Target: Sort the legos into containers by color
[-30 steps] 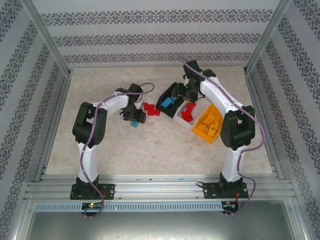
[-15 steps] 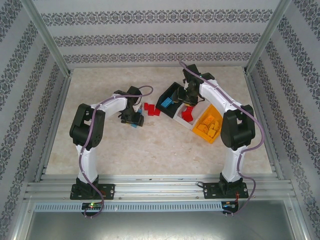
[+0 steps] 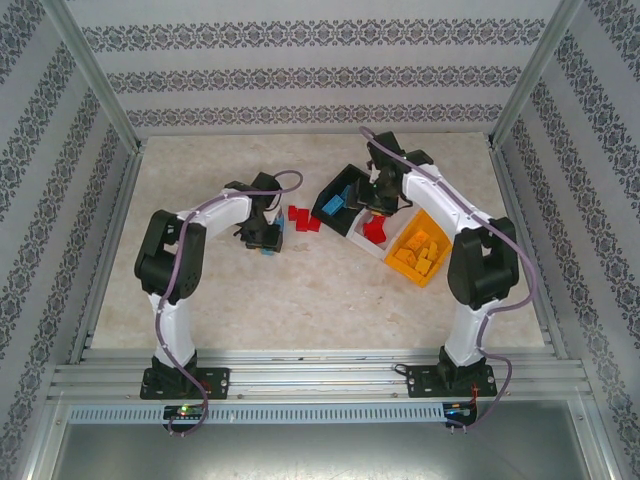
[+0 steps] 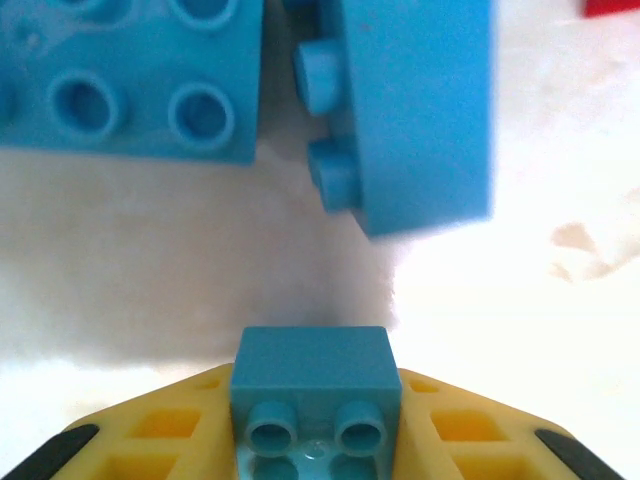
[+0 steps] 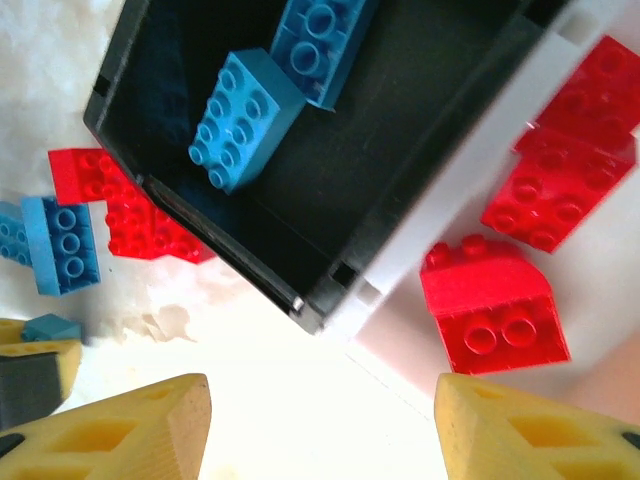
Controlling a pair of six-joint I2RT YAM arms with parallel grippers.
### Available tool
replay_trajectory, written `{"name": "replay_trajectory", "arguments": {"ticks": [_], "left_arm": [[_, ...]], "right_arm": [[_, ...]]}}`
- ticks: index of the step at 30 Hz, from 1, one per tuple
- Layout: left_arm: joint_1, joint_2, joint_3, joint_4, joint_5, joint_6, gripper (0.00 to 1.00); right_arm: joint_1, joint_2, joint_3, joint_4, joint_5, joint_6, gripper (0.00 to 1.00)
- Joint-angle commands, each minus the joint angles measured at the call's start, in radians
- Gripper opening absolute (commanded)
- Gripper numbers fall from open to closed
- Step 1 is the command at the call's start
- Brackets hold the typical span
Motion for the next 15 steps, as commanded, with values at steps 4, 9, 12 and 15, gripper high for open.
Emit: {"name": "replay_trajectory", "arguments": {"ticks": [4, 9, 12, 15], "left_arm": [[-0.011, -0.149, 0.035, 0.104, 0.261, -0.290, 0.35], [-0.027, -0.039, 0.170, 0.278, 0.363, -0.489, 0.35], [-0.052, 0.093, 0.352, 0.261, 0.371, -0.513, 0.35], [-0.076, 0.232, 0.565, 0.206, 0.367, -0.517, 0.35]], "right_arm": [[-0.098, -0.175, -0.175, 0.044, -0.044, 0.006, 0.62], [-0.140, -0.285, -0.299, 0.116, -0.111, 0.021, 0.63], [-0.137, -0.321, -0.326, 0.117, -0.126, 0.020, 0.63], [-0.127, -0.360, -0.352, 0.117, -0.123, 0.018, 0.64]]}}
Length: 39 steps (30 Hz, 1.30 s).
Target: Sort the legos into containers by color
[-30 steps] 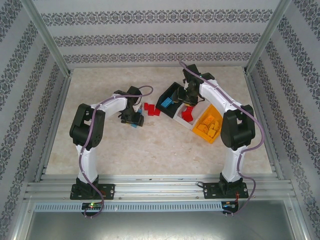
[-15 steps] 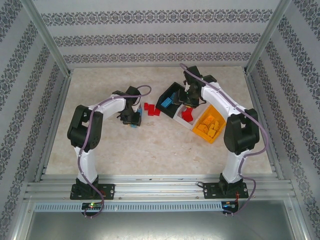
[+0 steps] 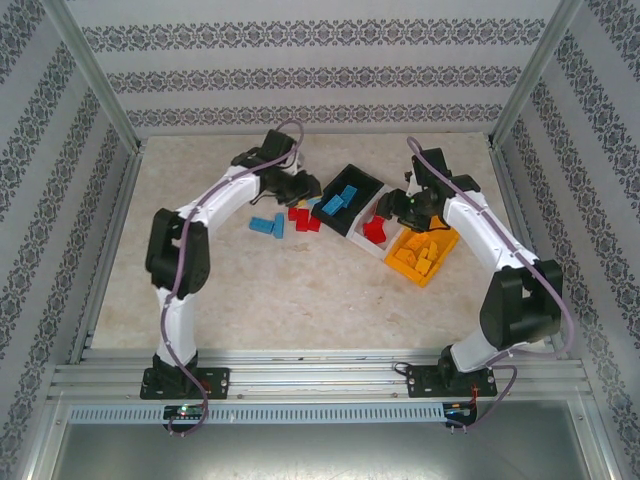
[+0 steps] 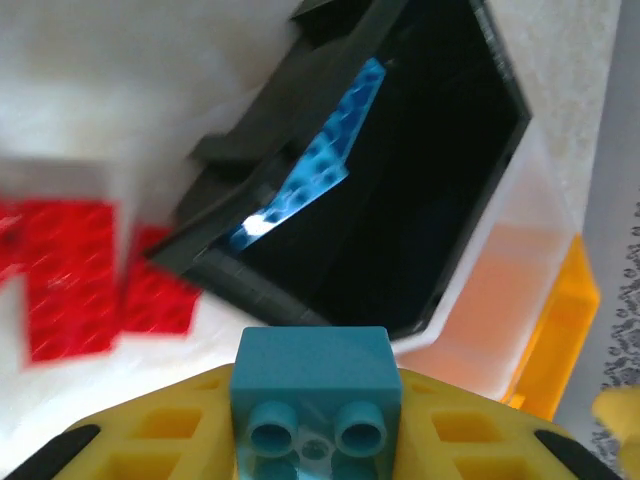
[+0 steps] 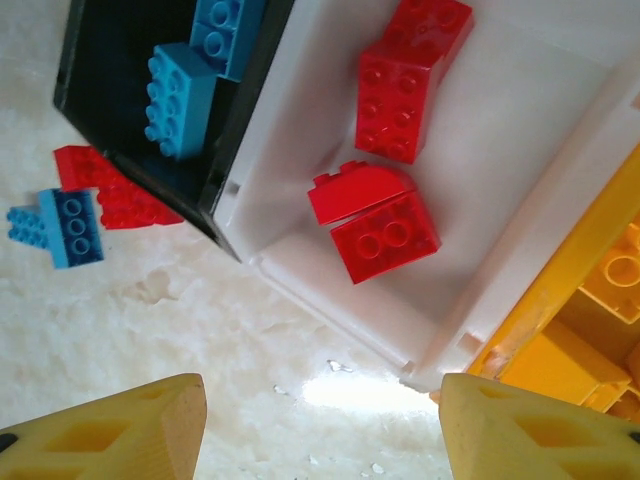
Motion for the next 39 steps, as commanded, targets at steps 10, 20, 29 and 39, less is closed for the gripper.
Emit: {"name": "replay_trajectory", "arguments": {"ticks": [10, 20, 29, 39], "left_arm": [[-0.046, 0.311, 0.611, -0.303, -0.010, 0.025, 0.61], [0.124, -0.194, -0.093, -0.226, -0.232, 0.035, 0.64], [0.396, -0.602, -0.661, -0.175, -0.243, 0.009, 0.65], [0.463, -0.745, -0.802, -0.174, -0.158, 0.024, 0.65]], "right_arm": [[0.080, -0.048, -0.005, 0.006, 0.014, -0.012, 0.66], [0.309, 0.365, 0.468, -0.143, 0.021, -0.049, 0.66], [0.470, 0.828, 1.050, -0.332, 0.023, 0.029, 0.61], [0.505, 1.049, 1.269, -0.405, 0.061, 0.109, 0.55]]}}
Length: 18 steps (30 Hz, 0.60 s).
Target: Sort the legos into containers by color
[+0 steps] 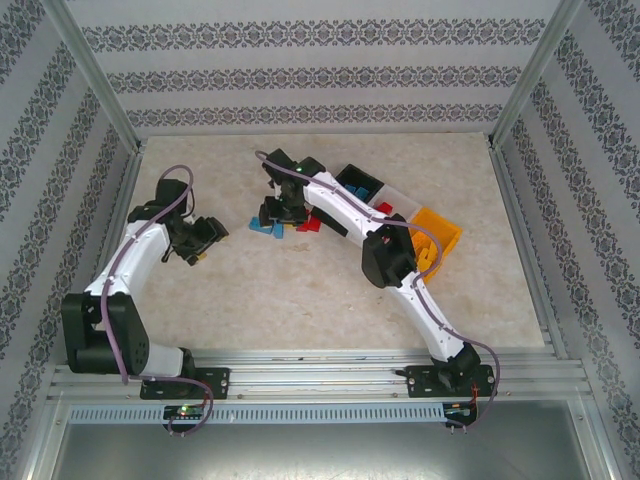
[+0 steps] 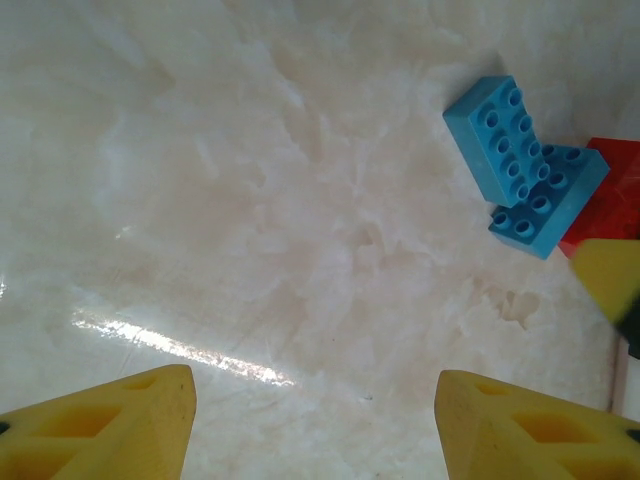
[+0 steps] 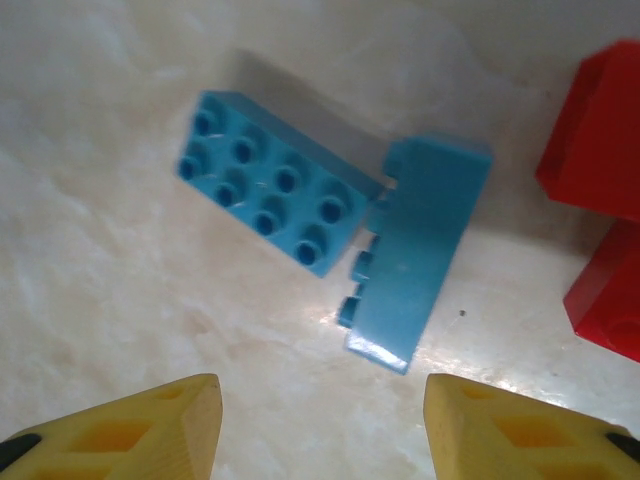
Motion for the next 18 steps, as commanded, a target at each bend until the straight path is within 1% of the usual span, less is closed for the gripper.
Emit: {"name": "replay_trajectory", "arguments": {"ticks": [1, 8, 14, 18], "left_arm": [[0.020, -0.032, -0.013, 0.001, 0.035, 0.017, 0.65], [0.029, -0.044, -0.018, -0.014, 0.056, 0.030, 0.65], [0.029, -0.034, -0.018, -0.022, 0.072, 0.035, 0.66], [0.030, -0.029, -0.012, -0.030, 0.075, 0.042, 0.66]], "right_arm": [[-0.004, 0.023, 0.038, -0.060, 0.044, 0.042, 0.55], [-0.003, 0.059, 0.030, -0.017, 0.055, 0.043, 0.53], [-0.004, 0.115, 0.076, -0.006, 0.067, 0.050, 0.48], [-0.007, 0.117, 0.080, 0.001, 0.089, 0.046, 0.36]]}}
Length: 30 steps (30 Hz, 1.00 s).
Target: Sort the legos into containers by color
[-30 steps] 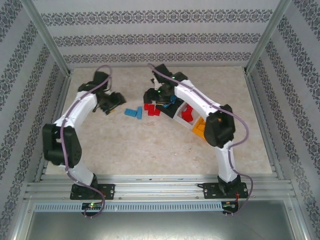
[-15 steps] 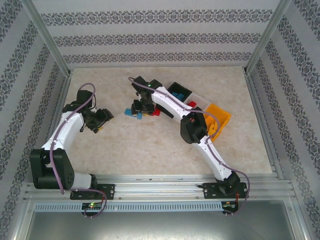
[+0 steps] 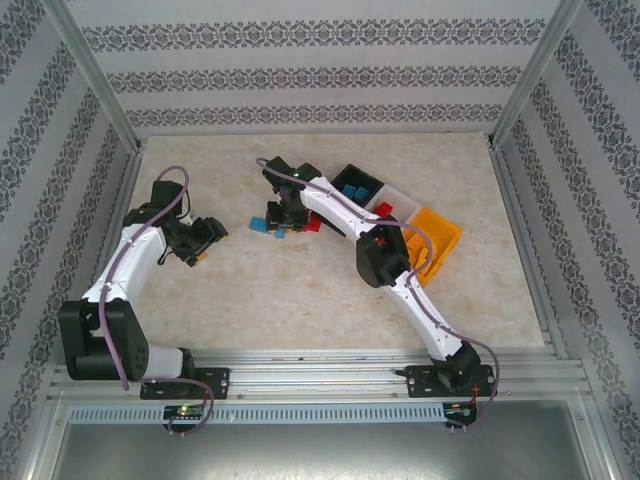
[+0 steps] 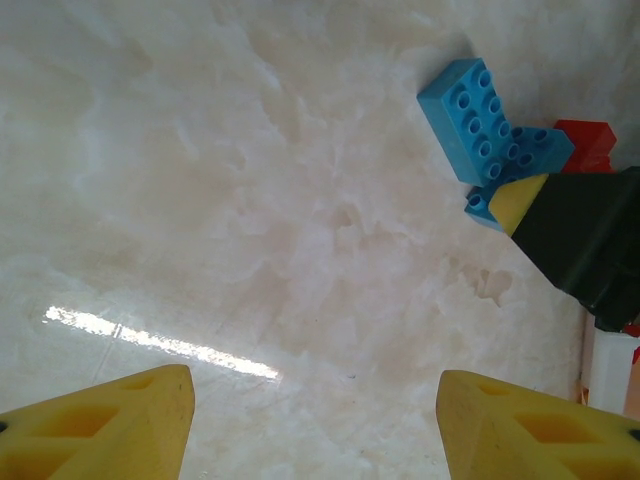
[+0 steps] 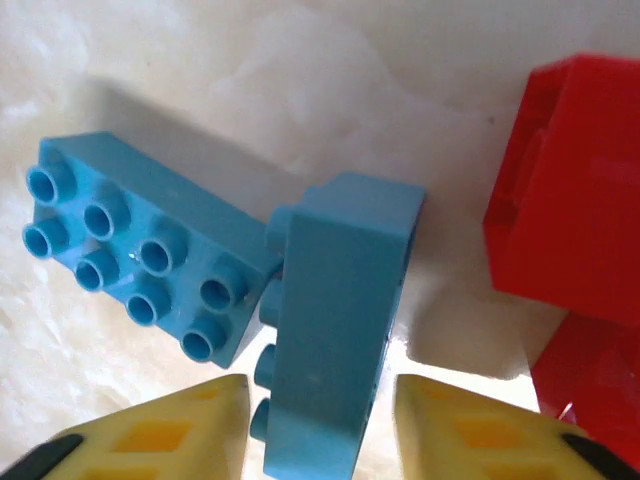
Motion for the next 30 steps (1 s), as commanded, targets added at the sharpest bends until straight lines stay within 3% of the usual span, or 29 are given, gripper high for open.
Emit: {"name": "replay_trajectory", "arguments": {"ticks": [1, 7, 13, 19, 25, 27, 30], "left_arm": [[0.011, -0.003, -0.001, -0.030, 0.014, 0.023, 0.66], [0.001, 0.041, 0.010, 0.009, 0.045, 0.023, 0.66], [-0.050, 0.189, 0.085, 0.100, 0.080, -0.044, 0.71], [-0.118, 0.380, 0.219, 0.194, 0.097, -0.151, 0.70], [-0.136, 0.519, 0.316, 0.229, 0.091, -0.243, 0.70], [-0.136, 0.553, 0.346, 0.231, 0.085, -0.259, 0.70], [-0.143, 0.618, 0.412, 0.194, 0.071, -0.255, 0.70]], "right_arm": [[-0.008, 0.020, 0.026, -0.001, 0.043, 0.009, 0.33], [-0.007, -0.090, -0.036, 0.011, 0.055, -0.022, 0.21], [-0.036, -0.349, -0.275, 0.083, 0.072, -0.036, 0.20], [-0.145, -0.547, -0.513, 0.150, 0.088, -0.045, 0.20], [-0.273, -0.573, -0.630, 0.232, 0.075, -0.072, 0.21], [-0.303, -0.550, -0.607, 0.237, 0.082, -0.092, 0.25], [-0.333, -0.517, -0.542, 0.208, 0.082, -0.109, 0.41]]}}
